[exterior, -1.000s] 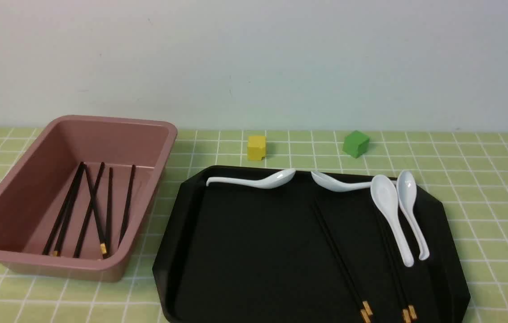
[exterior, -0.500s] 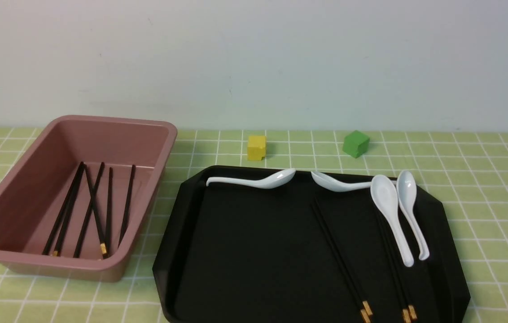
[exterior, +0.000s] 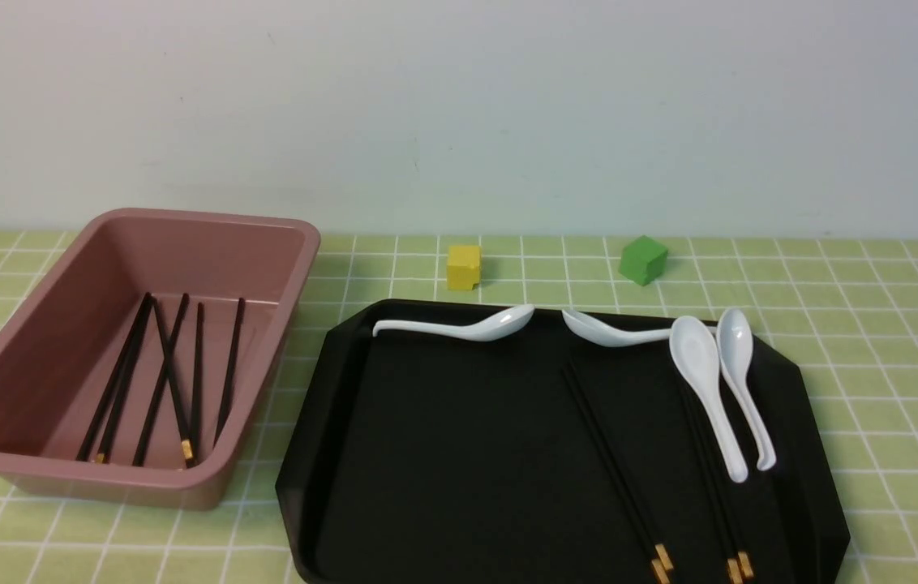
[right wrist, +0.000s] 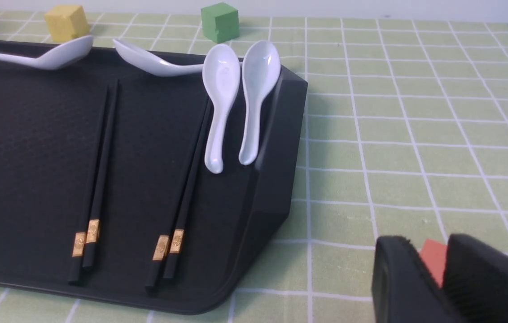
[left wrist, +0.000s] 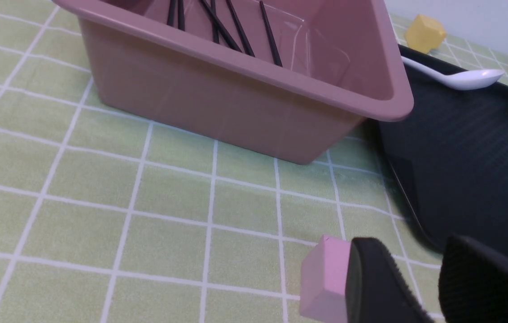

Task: On green tablecloth take chopsticks from black tray and put them in box.
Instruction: 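Move the gripper over the chopsticks on the black tray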

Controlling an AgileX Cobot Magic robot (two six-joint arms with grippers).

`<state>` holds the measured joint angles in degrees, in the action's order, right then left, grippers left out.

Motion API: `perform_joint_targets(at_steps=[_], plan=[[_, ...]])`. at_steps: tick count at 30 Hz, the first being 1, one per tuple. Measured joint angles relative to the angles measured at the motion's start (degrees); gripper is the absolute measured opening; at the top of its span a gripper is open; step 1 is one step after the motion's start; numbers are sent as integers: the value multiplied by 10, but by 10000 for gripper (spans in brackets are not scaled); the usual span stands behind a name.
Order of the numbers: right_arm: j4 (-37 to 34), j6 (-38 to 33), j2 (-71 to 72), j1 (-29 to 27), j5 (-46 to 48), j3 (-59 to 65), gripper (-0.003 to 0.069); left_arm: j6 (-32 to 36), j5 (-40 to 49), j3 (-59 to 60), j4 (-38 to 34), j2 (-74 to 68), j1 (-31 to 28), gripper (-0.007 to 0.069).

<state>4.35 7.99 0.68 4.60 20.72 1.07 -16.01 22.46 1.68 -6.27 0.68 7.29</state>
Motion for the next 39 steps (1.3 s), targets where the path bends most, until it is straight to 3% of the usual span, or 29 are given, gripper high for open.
perform_joint_targets(at_steps=[27,30,35,39], plan=[[2,0,0,0,1,0,205,0,0,0,0,0,0,238],[-55,35,0,0,-3,0,208,0,0,0,0,0,0,238],[-249,133,0,0,-18,3,214,0,0,0,0,0,0,238],[-320,152,0,0,-25,3,218,0,0,0,0,0,0,238]])
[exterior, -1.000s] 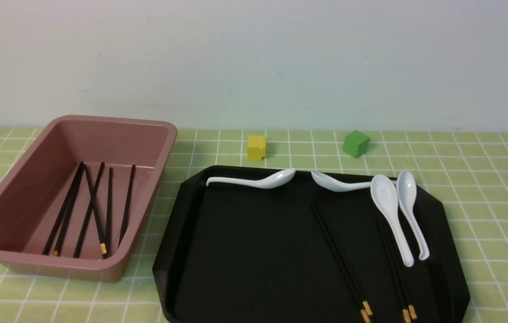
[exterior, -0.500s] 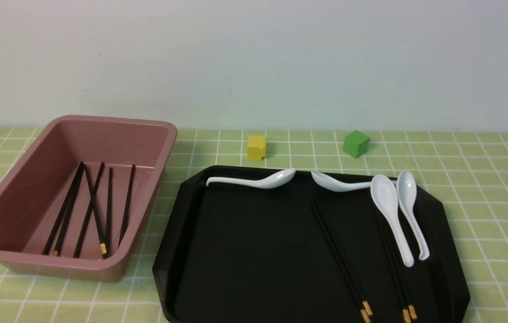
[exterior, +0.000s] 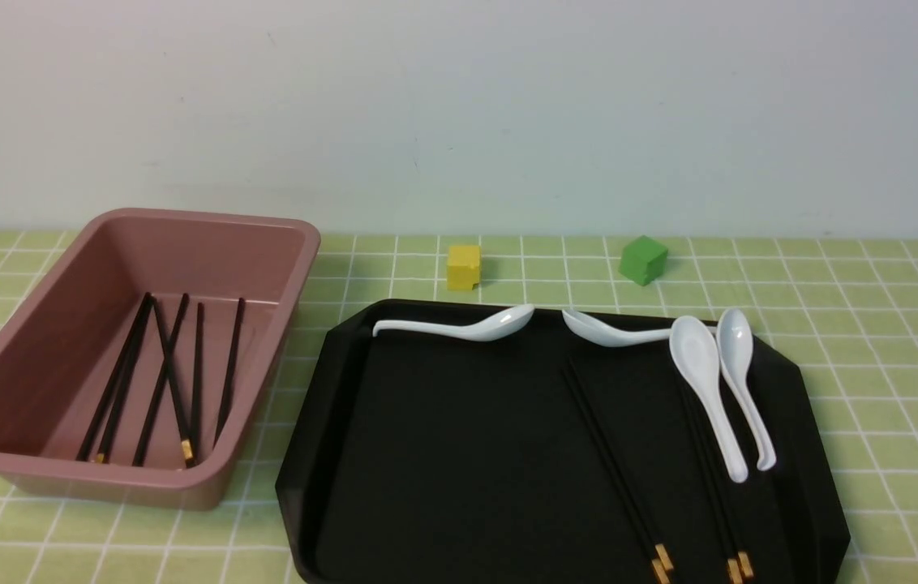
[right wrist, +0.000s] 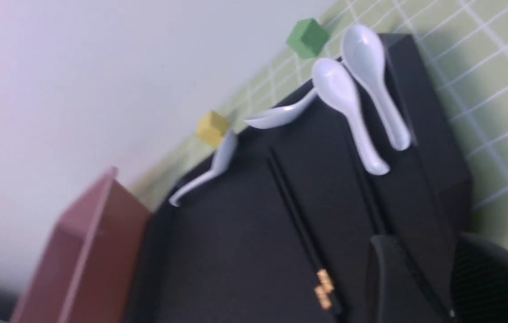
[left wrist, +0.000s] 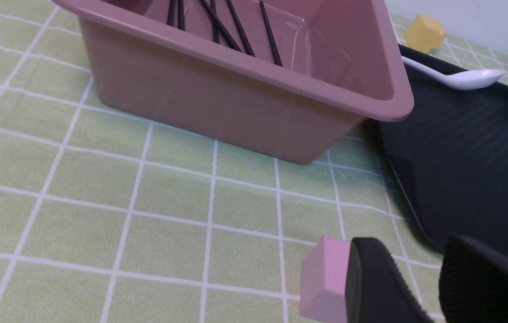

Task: On green tablecloth take chopsticks from black tray and put them in box.
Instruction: 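Move the gripper over the chopsticks on the black tray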

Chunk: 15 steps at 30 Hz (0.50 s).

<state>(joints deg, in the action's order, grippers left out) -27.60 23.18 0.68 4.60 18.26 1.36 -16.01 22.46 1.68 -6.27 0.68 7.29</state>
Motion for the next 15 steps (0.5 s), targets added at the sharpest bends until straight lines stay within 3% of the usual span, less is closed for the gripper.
perform_joint_targets(at_steps=[9,15], plan=[[-42,-6,0,0,0,-5,222,0,0,0,0,0,0,238],[27,-122,-37,0,48,-155,105,0,0,0,0,0,0,238]])
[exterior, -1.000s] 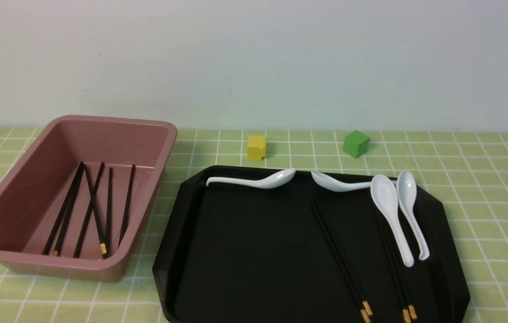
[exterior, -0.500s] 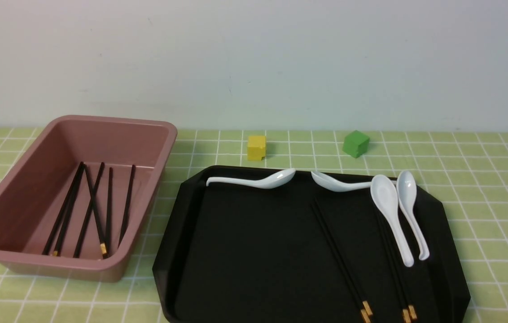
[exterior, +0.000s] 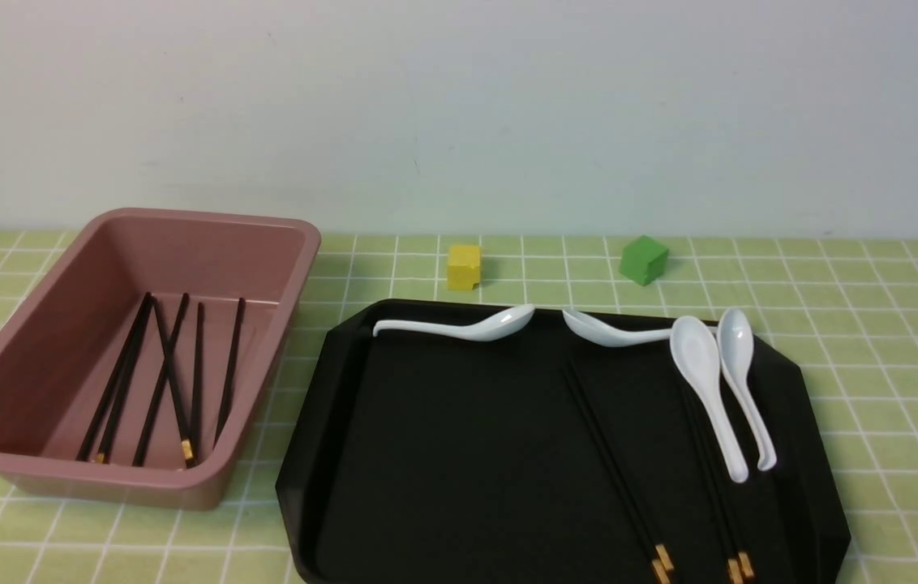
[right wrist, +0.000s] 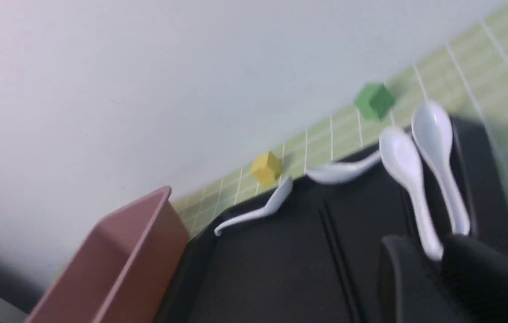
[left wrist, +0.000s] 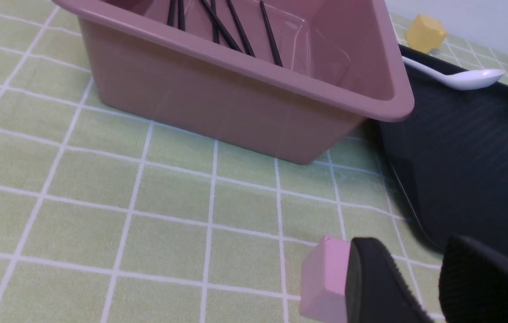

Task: On green tablecloth take chopsticks from black tray and put them in box.
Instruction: 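Move the gripper over the chopsticks on the black tray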

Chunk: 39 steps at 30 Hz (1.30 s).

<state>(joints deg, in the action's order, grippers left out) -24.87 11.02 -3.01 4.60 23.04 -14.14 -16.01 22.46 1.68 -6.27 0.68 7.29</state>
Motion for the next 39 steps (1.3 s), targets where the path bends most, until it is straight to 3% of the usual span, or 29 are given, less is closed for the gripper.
perform_joint_targets(at_steps=[3,4,7,9,12,16,21,25,29,33,39], plan=[[74,-30,-63,0,60,-77,26,0,0,0,0,0,0,238],[128,-34,-111,0,108,-119,1,0,0,0,0,0,0,238],[198,-24,-237,0,236,-196,-1,0,0,0,0,0,0,238],[206,-25,-320,0,306,-223,1,0,0,0,0,0,0,238],[184,-43,-403,0,340,-233,3,0,0,0,0,0,0,238],[48,-150,-568,11,348,-236,28,0,0,0,0,0,0,238],[-30,-223,-748,89,328,-281,105,0,0,0,0,0,0,238],[13,-187,-854,154,315,-359,152,0,0,0,0,0,0,238],[97,-99,-939,206,313,-463,214,0,0,0,0,0,0,238],[149,-26,-990,223,311,-539,288,0,0,0,0,0,0,238],[163,-7,-1032,223,272,-560,332,0,0,0,0,0,0,238]])
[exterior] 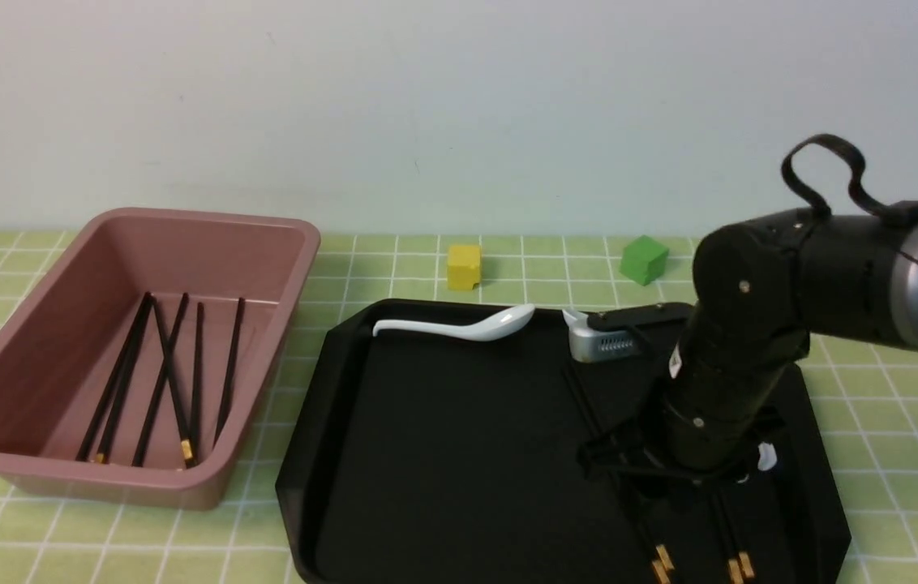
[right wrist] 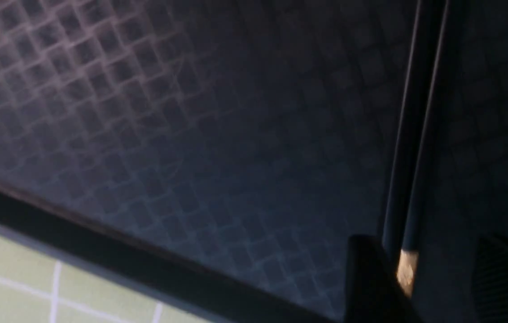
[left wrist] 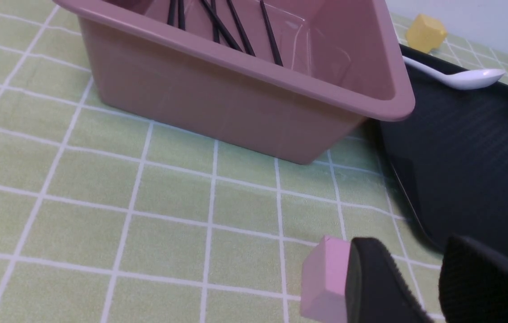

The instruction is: On green tablecloth take chopsticks from black tray and put them in box.

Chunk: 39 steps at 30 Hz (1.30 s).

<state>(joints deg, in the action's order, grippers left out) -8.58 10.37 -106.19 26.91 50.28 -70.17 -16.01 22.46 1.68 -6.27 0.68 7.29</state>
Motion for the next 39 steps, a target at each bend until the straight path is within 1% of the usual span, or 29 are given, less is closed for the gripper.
perform_joint_targets(at_steps=[4,7,12,13,21,26,28,32,36,37,39], plan=[[1,1,-33,0,-7,0,325,0,0,0,0,0,0,238],[1,1,-47,0,-7,0,300,0,0,0,0,0,0,238],[5,-5,-56,0,-7,-4,152,0,0,0,0,0,0,238],[5,-6,-56,0,-5,-5,137,0,0,0,0,0,0,238],[3,-22,-53,0,7,-7,137,0,0,0,0,0,0,238],[-2,-22,-7,0,33,-6,137,0,0,0,0,0,0,238],[-24,-25,34,0,39,-10,137,0,0,0,0,0,0,238],[-90,-53,93,0,50,-39,137,0,0,0,0,0,0,238],[-197,-121,101,18,46,-114,137,0,0,0,0,0,0,238],[-212,-130,98,24,43,-126,137,0,0,0,0,0,0,238],[-264,-160,77,49,15,-169,137,0,0,0,0,0,0,238]])
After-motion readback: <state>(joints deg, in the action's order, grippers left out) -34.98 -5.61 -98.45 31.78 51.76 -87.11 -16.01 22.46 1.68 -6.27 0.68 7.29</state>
